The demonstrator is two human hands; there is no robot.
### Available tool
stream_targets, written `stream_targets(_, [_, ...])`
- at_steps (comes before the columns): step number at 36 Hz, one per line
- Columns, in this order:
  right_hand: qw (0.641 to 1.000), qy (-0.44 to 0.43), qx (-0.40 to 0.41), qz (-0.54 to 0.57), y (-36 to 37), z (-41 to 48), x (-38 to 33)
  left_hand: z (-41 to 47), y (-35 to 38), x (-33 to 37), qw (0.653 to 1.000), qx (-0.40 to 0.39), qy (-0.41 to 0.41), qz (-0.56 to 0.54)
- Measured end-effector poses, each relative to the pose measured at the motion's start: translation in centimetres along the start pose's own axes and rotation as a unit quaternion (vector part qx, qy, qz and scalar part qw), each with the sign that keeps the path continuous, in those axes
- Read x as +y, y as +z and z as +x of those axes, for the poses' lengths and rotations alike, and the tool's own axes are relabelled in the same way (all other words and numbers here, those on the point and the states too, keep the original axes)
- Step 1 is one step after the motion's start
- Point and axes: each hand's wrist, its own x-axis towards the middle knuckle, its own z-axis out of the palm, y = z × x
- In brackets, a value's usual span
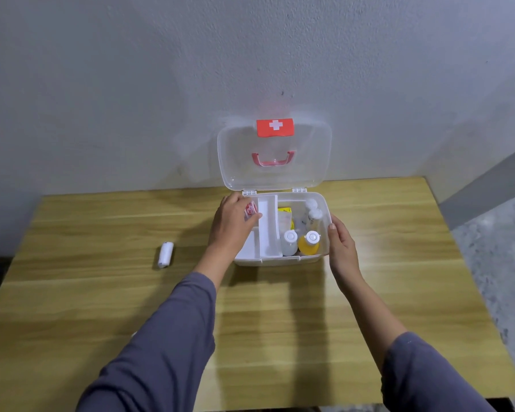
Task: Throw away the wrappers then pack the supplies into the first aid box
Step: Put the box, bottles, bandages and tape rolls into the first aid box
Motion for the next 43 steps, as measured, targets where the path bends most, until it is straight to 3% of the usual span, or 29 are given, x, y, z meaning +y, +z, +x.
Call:
stream_targets(6, [1.0, -0.004, -0.003, 0.004, 0.0, -0.1, -0.2, 0.1, -0.1, -0.2, 0.991, 0.05, -0.039, -0.115])
stream_targets(28, [1.0, 0.001, 0.001, -0.006, 0.1, 0.0, -0.3, -0.9, 1.2, -1.4, 0.996, 0.081, -0.007, -0.024])
stream_targets(35, [1.0, -0.002, -0.013, -0.004, -0.2, 0.1, -0.4, -2.3, -0.1, -1.5, 0.989, 0.129, 0.001, -0.073])
stream_targets(39, [1.0, 0.001, 0.003, -0.004, 0.0, 0.0, -0.3, -6.9, -1.6, -4.9, 0.977, 0.194, -0.054, -0.071])
stream_targets(43, [0.999, 0.011, 0.031, 0.01, 0.5, -0.3, -0.2, -14.4, -2.2, -10.1, 0.969, 0.204, -0.134, -0.027])
